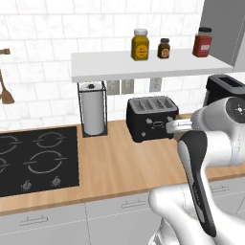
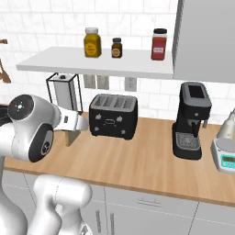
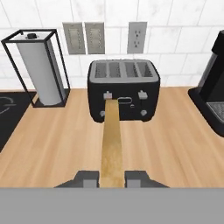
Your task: Start the toaster. Once the lever pops up, take the bread to the plate on the dining counter.
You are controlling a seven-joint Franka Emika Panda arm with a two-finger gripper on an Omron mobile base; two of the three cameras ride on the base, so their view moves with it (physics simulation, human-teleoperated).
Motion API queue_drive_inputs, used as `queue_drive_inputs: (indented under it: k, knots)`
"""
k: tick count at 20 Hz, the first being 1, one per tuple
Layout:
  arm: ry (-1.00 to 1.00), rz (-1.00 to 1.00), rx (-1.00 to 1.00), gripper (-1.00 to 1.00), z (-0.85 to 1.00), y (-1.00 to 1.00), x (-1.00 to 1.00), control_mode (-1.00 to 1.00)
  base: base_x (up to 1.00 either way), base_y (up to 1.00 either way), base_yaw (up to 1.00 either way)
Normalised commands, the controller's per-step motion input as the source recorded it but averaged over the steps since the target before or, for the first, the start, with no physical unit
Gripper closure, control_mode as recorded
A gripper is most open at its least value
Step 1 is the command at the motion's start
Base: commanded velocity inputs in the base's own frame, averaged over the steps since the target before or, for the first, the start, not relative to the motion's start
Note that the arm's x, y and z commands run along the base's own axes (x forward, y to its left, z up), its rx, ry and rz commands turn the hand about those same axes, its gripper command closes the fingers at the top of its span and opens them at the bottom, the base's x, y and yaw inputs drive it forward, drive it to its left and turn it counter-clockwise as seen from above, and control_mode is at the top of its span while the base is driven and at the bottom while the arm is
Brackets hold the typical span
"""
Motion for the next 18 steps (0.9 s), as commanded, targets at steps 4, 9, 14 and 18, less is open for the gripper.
queue_drive_inputs:
  k: [4, 9, 14, 18]
  knots:
    - [0.0, 0.0, 0.0, 1.0, 0.0, 0.0, 0.0, -1.0, 0.0, 0.0, 0.0]
    - [0.0, 0.0, 0.0, 1.0, 0.0, 0.0, 0.0, 1.0, -0.42, -0.04, -0.02]
    - [0.0, 0.0, 0.0, 1.0, 0.0, 0.0, 0.0, 1.0, -0.97, -0.42, -0.45]
    - [0.0, 0.0, 0.0, 1.0, 0.0, 0.0, 0.0, 1.0, -0.49, -0.27, -0.75]
